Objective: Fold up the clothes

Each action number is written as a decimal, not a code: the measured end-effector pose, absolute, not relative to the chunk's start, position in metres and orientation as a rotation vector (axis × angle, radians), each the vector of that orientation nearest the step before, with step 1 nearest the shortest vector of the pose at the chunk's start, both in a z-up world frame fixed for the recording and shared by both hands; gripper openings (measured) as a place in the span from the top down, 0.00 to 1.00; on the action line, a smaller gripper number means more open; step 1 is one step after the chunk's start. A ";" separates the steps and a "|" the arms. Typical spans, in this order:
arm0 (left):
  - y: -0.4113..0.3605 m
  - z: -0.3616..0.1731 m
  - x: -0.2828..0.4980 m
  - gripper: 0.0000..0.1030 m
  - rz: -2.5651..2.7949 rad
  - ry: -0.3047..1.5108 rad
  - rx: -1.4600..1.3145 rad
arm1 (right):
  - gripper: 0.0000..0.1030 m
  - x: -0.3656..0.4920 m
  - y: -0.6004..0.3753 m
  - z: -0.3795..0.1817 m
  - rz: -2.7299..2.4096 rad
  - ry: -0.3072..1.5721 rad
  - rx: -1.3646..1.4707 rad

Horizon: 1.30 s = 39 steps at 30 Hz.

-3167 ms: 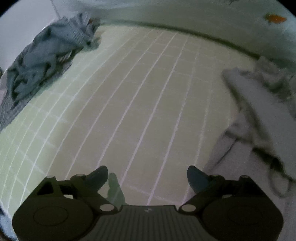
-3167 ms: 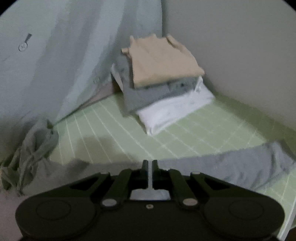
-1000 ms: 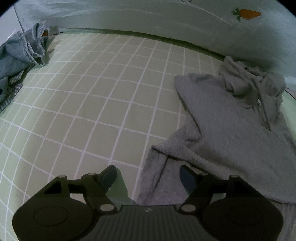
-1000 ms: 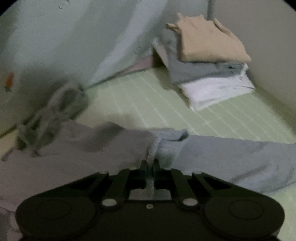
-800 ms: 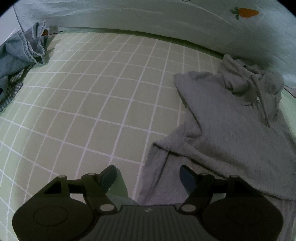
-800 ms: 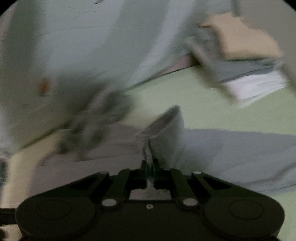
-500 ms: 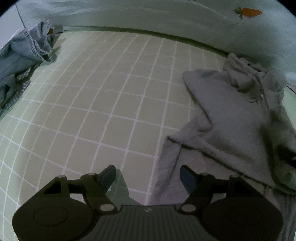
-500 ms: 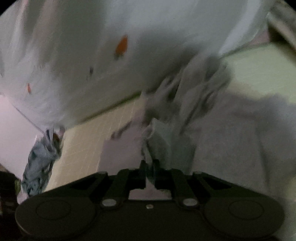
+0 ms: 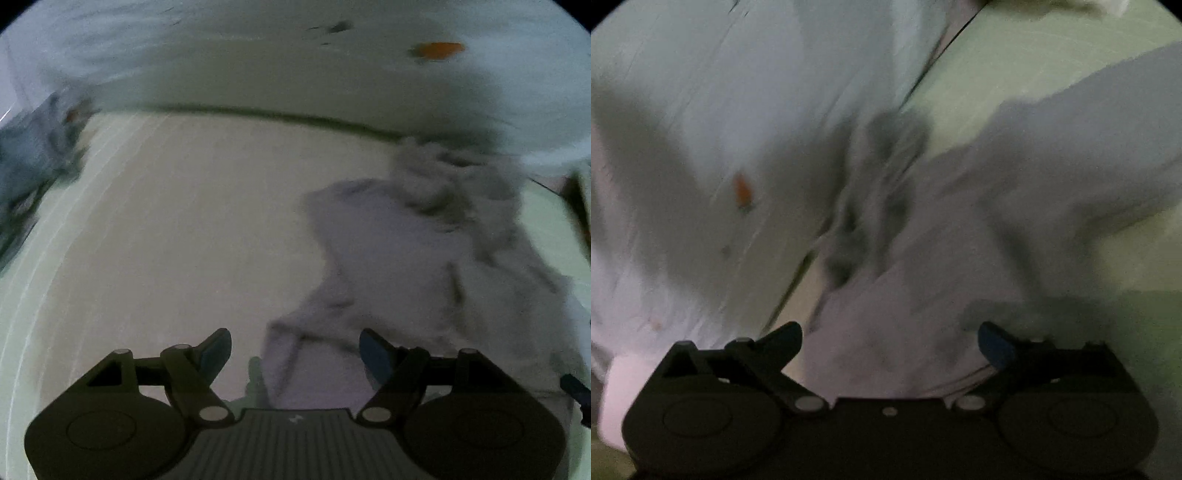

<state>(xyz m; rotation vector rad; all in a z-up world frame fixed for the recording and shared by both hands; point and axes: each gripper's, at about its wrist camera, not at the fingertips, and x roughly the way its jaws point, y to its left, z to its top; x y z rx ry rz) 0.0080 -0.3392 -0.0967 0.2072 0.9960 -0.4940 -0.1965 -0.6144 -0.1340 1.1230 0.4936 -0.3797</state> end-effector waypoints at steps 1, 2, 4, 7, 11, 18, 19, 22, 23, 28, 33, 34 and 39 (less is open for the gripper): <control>-0.348 -0.097 0.007 0.29 -0.516 0.990 0.226 | 0.00 -0.203 -0.618 -0.133 -0.410 0.491 1.108; -0.357 -0.098 0.005 0.31 -0.540 0.986 0.250 | 0.00 -0.208 -0.621 -0.132 -0.429 0.496 1.101; -0.375 -0.099 0.003 0.40 -0.594 0.984 0.274 | 0.00 -0.219 -0.627 -0.131 -0.452 0.521 1.090; -0.398 -0.099 -0.001 0.44 -0.692 0.999 0.252 | 0.00 -0.234 -0.632 -0.126 -0.524 0.559 1.024; -0.427 -0.103 -0.006 0.44 -0.775 1.019 0.237 | 0.00 -0.253 -0.637 -0.127 -0.583 0.576 0.991; -0.442 -0.114 -0.005 0.96 -0.791 1.023 0.271 | 0.00 -0.278 -0.644 -0.135 -0.639 0.590 1.000; -0.442 -0.115 -0.005 0.97 -0.789 1.022 0.276 | 0.00 -0.280 -0.644 -0.135 -0.641 0.591 1.002; -0.440 -0.116 -0.002 0.97 -0.781 1.013 0.281 | 0.00 -0.285 -0.644 -0.136 -0.632 0.578 1.022; -0.436 -0.111 -0.001 0.97 -0.776 0.997 0.274 | 0.00 -0.286 -0.644 -0.137 -0.632 0.577 1.029; -0.408 -0.088 0.004 0.97 -0.685 0.899 0.295 | 0.00 -0.282 -0.642 -0.139 -0.620 0.582 1.048; -0.382 -0.098 0.020 0.96 -0.577 0.933 0.282 | 0.00 -0.272 -0.635 -0.140 -0.588 0.608 1.018; -0.378 -0.102 0.023 0.96 -0.556 0.945 0.282 | 0.00 -0.270 -0.634 -0.140 -0.583 0.613 1.010; -0.378 -0.118 0.024 0.91 -0.533 0.963 0.319 | 0.00 -0.266 -0.633 -0.139 -0.575 0.629 0.990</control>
